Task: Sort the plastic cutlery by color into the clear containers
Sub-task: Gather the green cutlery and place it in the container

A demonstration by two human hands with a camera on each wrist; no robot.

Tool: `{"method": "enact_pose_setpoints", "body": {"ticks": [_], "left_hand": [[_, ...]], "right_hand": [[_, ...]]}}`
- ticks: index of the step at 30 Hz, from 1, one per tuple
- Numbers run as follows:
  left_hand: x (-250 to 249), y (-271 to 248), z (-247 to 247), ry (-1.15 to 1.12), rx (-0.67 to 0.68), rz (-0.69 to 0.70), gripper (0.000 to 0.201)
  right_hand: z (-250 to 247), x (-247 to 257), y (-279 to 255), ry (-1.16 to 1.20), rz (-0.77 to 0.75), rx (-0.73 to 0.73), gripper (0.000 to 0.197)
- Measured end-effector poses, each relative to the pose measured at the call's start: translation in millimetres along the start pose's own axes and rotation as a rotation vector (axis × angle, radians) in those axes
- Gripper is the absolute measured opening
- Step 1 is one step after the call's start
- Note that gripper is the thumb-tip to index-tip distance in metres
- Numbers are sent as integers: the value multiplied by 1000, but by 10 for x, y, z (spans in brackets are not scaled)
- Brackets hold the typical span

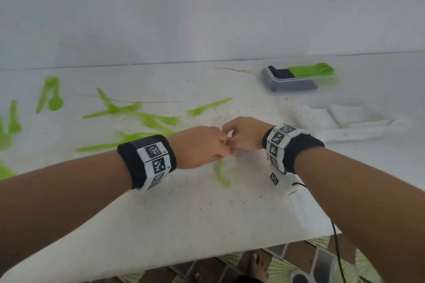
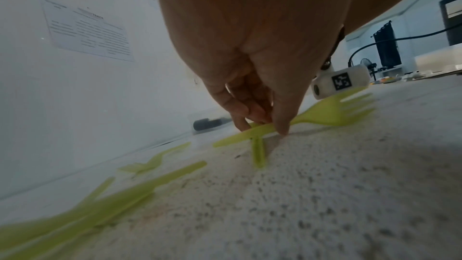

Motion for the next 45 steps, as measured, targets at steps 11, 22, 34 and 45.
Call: {"method": "enact_pose_setpoints", "body": {"ticks": [11, 22, 34, 45], "left_hand": [[489, -835, -164, -77, 75, -381, 11], [1187, -1517, -92, -45, 6, -734, 28], [1212, -677, -27, -40, -37, -907, 38], [1440, -588, 118, -276, 7, -1063, 32]], "right_hand": [[-3, 59, 277, -133, 54, -99, 19], [-229, 247, 952, -370, 77, -170, 37], [-232, -4, 972, -627, 138, -155, 24], [-126, -116, 908, -498, 117, -100, 22]]}}
Point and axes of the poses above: each hand's wrist, its own y-axis towards the middle knuckle, its own z-axis out of the palm, x = y × z, the point moved 8 cm from there along y, towards the middle knuckle, and after that the axes turned 12 degrees about -z, right-handed, at the moved point
